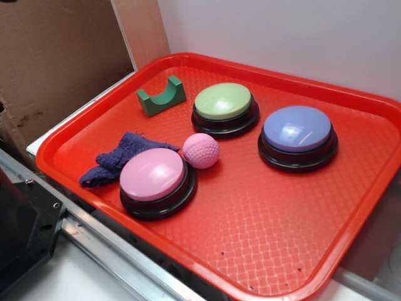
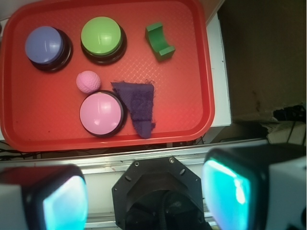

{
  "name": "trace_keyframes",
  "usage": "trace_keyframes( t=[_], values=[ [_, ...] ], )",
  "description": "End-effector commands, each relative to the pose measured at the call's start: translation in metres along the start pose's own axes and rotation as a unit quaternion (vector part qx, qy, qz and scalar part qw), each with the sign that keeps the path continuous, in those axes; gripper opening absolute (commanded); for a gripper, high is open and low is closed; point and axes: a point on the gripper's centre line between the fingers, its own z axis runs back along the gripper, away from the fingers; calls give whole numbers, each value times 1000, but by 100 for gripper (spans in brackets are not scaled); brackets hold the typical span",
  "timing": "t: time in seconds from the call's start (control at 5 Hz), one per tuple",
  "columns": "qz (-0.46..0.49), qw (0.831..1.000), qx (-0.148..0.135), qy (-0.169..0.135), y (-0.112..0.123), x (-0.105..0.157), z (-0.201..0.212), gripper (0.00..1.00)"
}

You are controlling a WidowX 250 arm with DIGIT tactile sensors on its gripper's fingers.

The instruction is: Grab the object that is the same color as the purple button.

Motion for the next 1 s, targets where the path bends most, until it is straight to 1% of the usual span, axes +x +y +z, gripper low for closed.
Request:
trace_keyframes(
  t=[0.0, 0.2, 0.4, 0.6, 0.8],
  values=[
    [0, 1000, 0, 0, 0, 0, 0, 100],
    [89, 995, -32, -6, 6, 5, -17, 100],
    [206, 977, -48, -16, 10, 7, -36, 100],
    [312, 947, -69, 3, 17, 10, -61, 100],
    [432, 898, -85, 13, 19, 12, -93, 100]
  ],
)
